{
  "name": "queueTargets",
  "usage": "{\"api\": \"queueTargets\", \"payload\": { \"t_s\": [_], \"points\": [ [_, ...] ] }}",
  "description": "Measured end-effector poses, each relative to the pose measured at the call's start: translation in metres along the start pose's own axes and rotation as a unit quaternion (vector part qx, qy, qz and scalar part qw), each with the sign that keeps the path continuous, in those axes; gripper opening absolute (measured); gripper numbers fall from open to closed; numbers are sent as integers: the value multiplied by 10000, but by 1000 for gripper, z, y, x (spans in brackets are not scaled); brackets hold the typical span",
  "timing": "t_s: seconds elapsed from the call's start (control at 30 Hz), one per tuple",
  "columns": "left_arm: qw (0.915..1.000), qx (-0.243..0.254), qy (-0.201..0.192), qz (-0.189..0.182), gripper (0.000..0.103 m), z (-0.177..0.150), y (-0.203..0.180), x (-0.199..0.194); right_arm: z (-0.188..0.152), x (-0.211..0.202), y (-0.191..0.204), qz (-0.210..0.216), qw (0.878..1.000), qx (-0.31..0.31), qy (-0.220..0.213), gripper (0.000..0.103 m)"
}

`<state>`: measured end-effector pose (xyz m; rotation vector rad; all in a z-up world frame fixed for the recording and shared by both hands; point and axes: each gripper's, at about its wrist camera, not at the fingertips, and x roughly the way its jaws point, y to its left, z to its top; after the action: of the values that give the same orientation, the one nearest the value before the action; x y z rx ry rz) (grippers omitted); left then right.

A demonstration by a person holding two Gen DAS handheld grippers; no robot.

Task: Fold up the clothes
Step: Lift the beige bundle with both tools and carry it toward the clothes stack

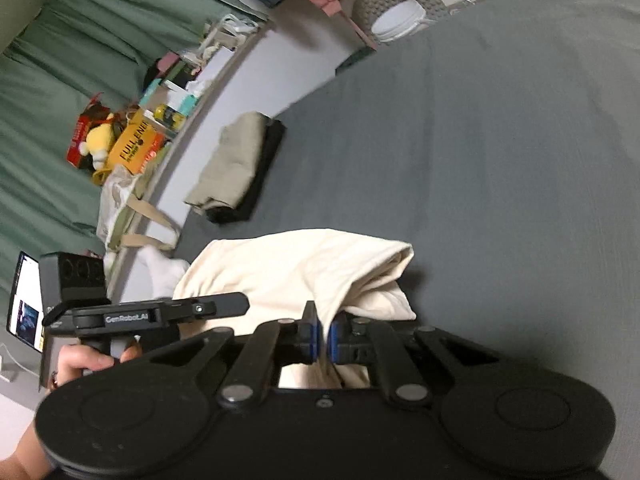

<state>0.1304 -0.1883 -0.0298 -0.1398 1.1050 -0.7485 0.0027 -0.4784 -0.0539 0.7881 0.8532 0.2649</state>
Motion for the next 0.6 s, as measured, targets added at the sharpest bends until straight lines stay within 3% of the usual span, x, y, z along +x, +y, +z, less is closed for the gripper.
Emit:
{"api": "queueTargets", "payload": {
  "t_s": [0.33, 0.47, 0.6],
  "points": [
    [9934, 134, -596, 967, 10, 101, 61, -98, 88, 78, 137, 224, 9954, -928, -65, 6],
    [9880, -31, -886, 1261, 10, 145, 97, -116, 131, 125, 177, 161, 9934, -1136, -66, 6],
    [9826, 45, -989, 1570, 10, 187, 136, -110, 164, 180, 195, 44, 9946, -1038, 3, 6]
  ]
}}
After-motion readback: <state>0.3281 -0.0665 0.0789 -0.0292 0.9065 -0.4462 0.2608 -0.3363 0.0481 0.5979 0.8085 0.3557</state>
